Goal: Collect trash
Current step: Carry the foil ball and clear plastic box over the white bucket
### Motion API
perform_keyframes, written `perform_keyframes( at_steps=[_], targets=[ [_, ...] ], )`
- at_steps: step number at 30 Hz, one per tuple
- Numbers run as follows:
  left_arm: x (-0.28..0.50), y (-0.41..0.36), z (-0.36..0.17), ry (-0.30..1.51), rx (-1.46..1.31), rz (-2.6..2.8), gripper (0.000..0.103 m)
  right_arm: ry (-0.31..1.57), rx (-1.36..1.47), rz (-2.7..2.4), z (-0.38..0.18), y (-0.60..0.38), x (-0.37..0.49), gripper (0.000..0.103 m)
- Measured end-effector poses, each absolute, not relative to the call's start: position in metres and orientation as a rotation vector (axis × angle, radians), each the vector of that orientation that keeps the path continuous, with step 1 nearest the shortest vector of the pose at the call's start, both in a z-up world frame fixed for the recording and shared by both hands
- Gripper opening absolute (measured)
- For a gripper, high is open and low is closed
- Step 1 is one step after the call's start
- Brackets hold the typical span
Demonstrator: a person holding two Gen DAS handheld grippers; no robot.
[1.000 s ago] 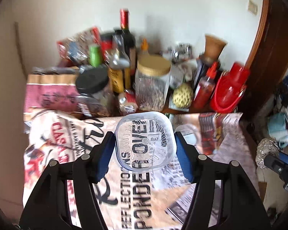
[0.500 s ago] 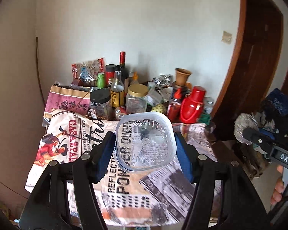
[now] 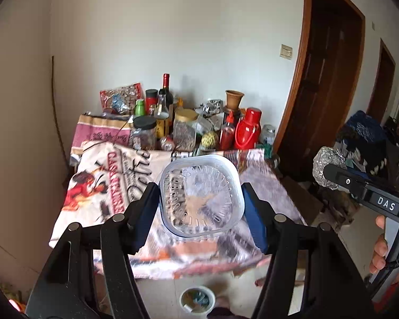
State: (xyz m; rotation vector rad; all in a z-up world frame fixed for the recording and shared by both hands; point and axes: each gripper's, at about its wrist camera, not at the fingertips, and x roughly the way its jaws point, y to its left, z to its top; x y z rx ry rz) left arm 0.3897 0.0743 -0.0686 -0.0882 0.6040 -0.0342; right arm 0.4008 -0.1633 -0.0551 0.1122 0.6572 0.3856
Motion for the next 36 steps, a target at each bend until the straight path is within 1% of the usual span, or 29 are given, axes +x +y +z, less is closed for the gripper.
perform_keyframes(
  at_steps=[5,10,15,21,24,28,36],
  targets=[
    [0.334,0.09,-0.082,0.645,-0.076,-0.063,0.061,0.679,0.123,0.351,-0.068,-0.152,0.346,0.053],
    [0.298,0.095,-0.095,0.682,-0.067,-0.091,0.061,0.744,0.113,0.332,-0.083,-0.144,0.306,0.053],
    [0.285,0.093,-0.115,0.752,-0.077,-0.114,0.061,0.814,0.112,0.319,-0.104,-0.145,0.29,0.053],
    [0.286,0.081,-0.148,0.838,-0.064,-0.127,0.061,0.908,0.105,0.335,-0.143,-0.147,0.292,0.053],
    [0.293,0.074,-0.175,0.893,-0.073,-0.129,0.061,0.95,0.087,0.344,-0.169,-0.149,0.294,0.053],
    [0.305,0.063,-0.224,0.967,-0.128,-0.126,0.061,1.036,0.087,0.345,-0.217,-0.154,0.307,0.053],
    [0.33,0.051,-0.345,1.1,-0.183,-0.073,0.061,1.139,0.056,0.355,-0.312,-0.158,0.327,0.053]
  ],
)
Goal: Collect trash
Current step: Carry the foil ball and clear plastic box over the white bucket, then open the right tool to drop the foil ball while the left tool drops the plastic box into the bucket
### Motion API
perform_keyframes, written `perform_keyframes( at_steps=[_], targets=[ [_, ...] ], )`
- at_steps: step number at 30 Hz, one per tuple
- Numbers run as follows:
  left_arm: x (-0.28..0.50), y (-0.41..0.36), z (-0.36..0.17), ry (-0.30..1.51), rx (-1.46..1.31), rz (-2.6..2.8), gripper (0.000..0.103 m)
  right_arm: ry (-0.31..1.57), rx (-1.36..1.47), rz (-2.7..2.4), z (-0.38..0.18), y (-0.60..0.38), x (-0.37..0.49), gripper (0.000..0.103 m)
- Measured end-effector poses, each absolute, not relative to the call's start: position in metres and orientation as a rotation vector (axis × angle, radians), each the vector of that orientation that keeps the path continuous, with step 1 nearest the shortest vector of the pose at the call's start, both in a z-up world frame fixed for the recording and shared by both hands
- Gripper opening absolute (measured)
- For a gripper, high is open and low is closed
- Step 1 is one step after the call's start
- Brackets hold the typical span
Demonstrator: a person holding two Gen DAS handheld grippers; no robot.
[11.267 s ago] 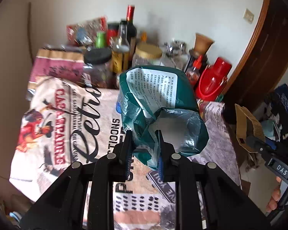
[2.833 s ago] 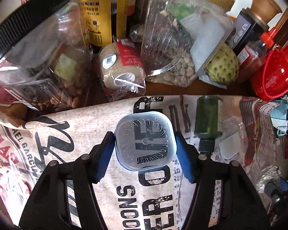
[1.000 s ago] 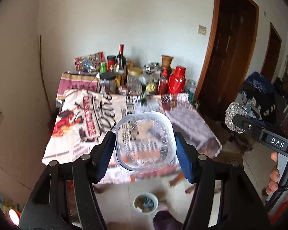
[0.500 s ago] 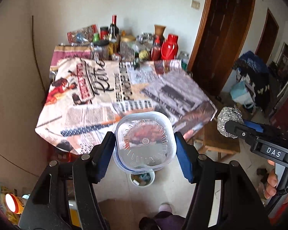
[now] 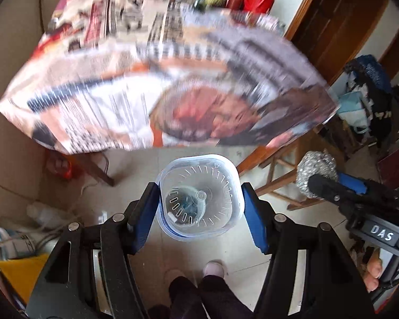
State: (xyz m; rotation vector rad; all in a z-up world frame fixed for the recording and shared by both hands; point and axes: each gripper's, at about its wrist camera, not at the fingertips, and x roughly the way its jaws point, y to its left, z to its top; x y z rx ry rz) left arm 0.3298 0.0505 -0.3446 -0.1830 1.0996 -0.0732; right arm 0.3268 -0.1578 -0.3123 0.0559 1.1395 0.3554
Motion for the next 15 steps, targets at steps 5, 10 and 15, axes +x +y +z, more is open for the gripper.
perform_keyframes(
  at_steps=[5,10,15],
  targets=[
    [0.337,0.053,-0.427,1.166,-0.215,-0.029,0.061,1.189,-0.003,0.379,-0.38,-0.151,0.337,0.053],
    [0.342,0.063,-0.497,1.22,-0.253,0.029,0.061,1.224,0.0,0.395,-0.449,-0.143,0.351,0.053],
    [0.348,0.074,-0.559,1.263,-0.275,0.079,0.061,1.234,0.012,0.411,-0.5,-0.132,0.367,0.053]
  ],
)
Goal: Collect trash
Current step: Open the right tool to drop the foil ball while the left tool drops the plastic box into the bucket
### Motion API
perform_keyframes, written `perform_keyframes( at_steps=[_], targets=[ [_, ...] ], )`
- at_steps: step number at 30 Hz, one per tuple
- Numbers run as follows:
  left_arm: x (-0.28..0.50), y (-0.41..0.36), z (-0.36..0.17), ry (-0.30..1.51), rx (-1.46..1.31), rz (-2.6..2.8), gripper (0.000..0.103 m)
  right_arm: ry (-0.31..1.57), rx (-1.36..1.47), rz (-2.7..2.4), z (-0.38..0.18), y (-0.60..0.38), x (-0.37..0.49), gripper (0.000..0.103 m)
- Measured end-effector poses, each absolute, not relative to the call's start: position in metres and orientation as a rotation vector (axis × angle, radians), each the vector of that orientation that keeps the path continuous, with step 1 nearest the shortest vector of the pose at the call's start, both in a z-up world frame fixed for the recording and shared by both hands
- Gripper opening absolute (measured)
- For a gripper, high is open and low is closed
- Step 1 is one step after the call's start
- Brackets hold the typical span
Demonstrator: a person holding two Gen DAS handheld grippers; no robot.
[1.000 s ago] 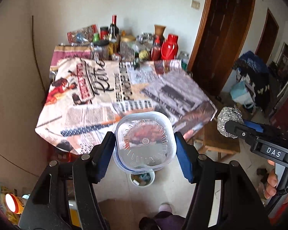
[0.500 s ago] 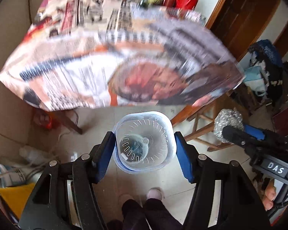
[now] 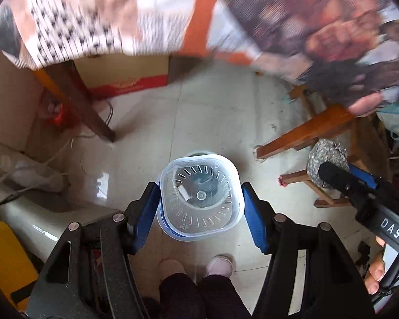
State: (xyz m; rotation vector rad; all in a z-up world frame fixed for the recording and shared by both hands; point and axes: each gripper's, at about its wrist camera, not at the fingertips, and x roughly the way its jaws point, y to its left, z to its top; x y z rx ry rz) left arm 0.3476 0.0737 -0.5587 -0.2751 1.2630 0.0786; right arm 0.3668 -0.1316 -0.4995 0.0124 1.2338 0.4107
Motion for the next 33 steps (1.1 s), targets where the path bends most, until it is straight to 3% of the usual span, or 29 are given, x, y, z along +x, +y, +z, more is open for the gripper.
perform_keyframes(
  at_steps=[9,12,29,33],
  targets=[
    [0.355,0.085,-0.621,1.3,-0.225,0.111,0.061,1.226,0.021,0.488,-0.549,-0.109,0.386,0.057],
    [0.358,0.088,-0.631,1.309,-0.226,0.114,0.061,1.294,0.061,0.479,-0.565,-0.108,0.392,0.069],
    [0.408,0.058,-0.686,1.449,-0.302,0.0,0.062,1.301,-0.001,0.369,-0.568,-0.137,0.397,0.069],
    [0.41,0.051,-0.675,1.448,-0.291,-0.026,0.062,1.287,0.008,0.357,-0.555,-0.139,0.396,0.069]
  ],
)
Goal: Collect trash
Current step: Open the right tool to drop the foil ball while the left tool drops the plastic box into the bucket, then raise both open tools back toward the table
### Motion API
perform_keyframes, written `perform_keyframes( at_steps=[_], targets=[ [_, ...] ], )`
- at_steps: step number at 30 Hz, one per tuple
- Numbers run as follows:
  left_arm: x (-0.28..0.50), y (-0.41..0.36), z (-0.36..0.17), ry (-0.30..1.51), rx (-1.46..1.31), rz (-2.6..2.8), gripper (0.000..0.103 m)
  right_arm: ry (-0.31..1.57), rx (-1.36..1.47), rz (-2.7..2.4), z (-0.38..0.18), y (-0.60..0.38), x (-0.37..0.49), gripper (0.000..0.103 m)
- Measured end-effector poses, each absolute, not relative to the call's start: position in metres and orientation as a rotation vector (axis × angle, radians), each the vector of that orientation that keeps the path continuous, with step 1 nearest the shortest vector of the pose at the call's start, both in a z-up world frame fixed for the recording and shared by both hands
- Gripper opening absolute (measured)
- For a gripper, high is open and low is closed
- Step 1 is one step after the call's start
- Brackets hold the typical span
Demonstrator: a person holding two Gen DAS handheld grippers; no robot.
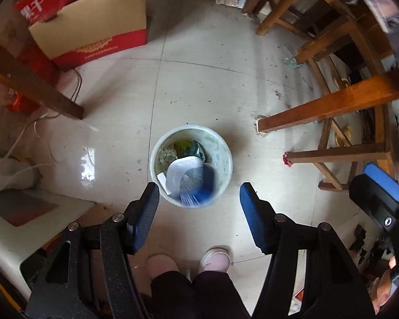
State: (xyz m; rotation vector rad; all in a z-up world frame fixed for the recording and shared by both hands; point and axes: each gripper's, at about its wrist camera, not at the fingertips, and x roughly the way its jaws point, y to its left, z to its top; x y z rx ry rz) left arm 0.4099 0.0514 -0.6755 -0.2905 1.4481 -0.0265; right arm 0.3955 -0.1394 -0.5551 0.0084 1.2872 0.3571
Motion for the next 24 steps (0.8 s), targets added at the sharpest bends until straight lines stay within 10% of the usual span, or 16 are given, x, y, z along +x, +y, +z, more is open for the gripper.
perform_keyframes(
  at_steps=[24],
  targets=[
    [0.345,0.076,-0.34,1.091,-0.098,0.021,0.062,1.051,0.06,0.411,-0.287,-0.122,0.343,0.069]
  ],
)
